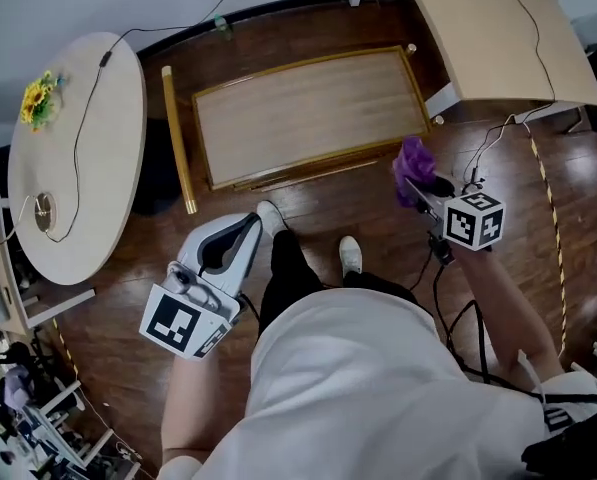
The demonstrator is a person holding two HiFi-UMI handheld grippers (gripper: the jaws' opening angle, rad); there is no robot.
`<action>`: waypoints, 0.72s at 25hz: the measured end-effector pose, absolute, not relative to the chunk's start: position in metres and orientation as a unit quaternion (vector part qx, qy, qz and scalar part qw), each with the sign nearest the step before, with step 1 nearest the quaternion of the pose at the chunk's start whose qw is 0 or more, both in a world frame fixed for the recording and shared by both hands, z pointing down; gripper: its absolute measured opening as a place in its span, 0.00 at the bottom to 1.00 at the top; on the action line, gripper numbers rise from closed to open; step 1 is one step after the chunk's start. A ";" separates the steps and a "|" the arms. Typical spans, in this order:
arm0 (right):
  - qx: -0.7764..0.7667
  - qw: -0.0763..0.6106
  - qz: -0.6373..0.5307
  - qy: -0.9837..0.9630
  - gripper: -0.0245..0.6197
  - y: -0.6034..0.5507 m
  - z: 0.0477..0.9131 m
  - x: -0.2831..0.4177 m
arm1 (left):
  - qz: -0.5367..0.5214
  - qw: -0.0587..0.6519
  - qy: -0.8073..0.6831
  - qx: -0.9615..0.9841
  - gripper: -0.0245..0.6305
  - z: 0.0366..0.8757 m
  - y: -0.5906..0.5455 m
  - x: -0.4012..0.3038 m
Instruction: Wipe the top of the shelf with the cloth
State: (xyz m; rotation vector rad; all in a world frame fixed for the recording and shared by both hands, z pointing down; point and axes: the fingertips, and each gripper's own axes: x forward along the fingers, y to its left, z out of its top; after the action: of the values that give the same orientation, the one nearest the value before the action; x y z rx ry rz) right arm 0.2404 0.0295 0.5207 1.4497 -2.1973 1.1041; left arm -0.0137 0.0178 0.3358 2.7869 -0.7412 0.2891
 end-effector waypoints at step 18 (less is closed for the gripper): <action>0.537 0.080 0.303 -0.783 0.20 0.193 0.441 0.246 | 0.106 0.091 -0.202 0.969 0.07 0.308 0.199 0.006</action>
State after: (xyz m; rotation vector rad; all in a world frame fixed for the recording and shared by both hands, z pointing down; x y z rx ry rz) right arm 0.2458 0.1929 0.4405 1.6067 -2.3418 0.9058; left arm 0.0064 0.1992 0.3082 2.8811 -0.6012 0.3149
